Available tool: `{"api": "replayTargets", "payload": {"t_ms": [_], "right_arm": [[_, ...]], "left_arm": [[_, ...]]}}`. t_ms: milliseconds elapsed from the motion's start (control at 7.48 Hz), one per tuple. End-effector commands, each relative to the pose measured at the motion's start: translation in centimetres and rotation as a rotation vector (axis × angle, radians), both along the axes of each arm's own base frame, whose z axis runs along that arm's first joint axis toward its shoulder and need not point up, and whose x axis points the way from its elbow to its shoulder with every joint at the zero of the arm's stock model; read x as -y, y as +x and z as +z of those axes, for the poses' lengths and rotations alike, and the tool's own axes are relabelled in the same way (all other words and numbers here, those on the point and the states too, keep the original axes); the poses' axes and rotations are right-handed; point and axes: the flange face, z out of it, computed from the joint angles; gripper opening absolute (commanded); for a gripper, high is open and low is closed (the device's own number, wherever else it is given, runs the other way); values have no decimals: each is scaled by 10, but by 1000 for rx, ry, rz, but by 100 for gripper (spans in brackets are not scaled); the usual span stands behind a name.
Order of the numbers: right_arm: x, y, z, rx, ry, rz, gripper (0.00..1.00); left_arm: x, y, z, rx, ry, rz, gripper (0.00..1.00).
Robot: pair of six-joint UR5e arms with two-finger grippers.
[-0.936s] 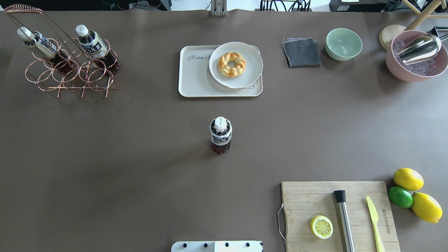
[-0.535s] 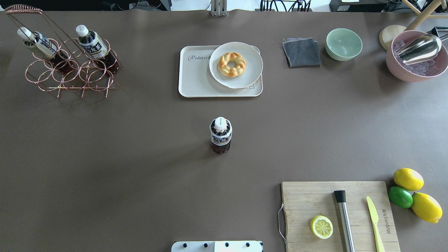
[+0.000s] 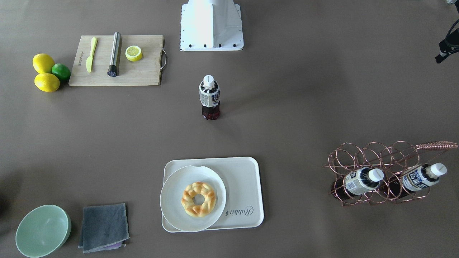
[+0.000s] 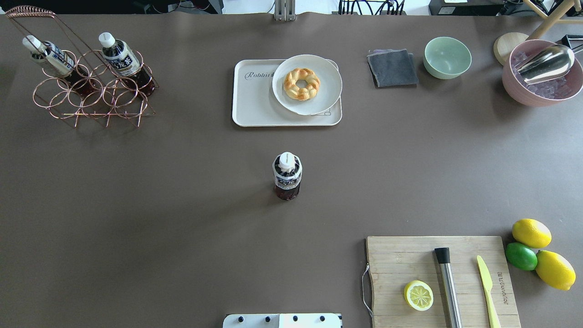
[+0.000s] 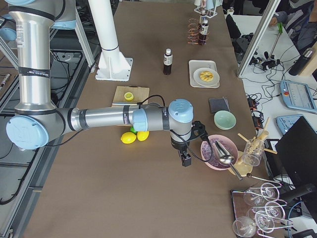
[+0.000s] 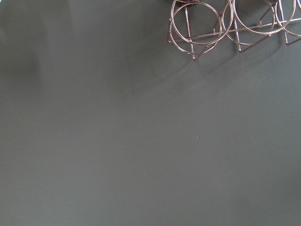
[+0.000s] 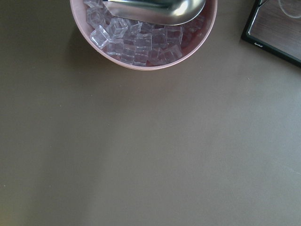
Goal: Place tea on tray
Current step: 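Open the left gripper and withdraw it back toward the rack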
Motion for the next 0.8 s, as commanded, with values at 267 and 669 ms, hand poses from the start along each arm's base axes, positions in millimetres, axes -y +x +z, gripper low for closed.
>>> {"api": "replayTargets", "payload": {"t_ms": [267,669], "right_arm": [[26,-81,-83,41,63,-45,100],[43,-183,-178,127,124,-107,100]], "left_arm": [[-1,0,1,0,-4,-4,97],[1,0,0,0,-2,-4,97]]}}
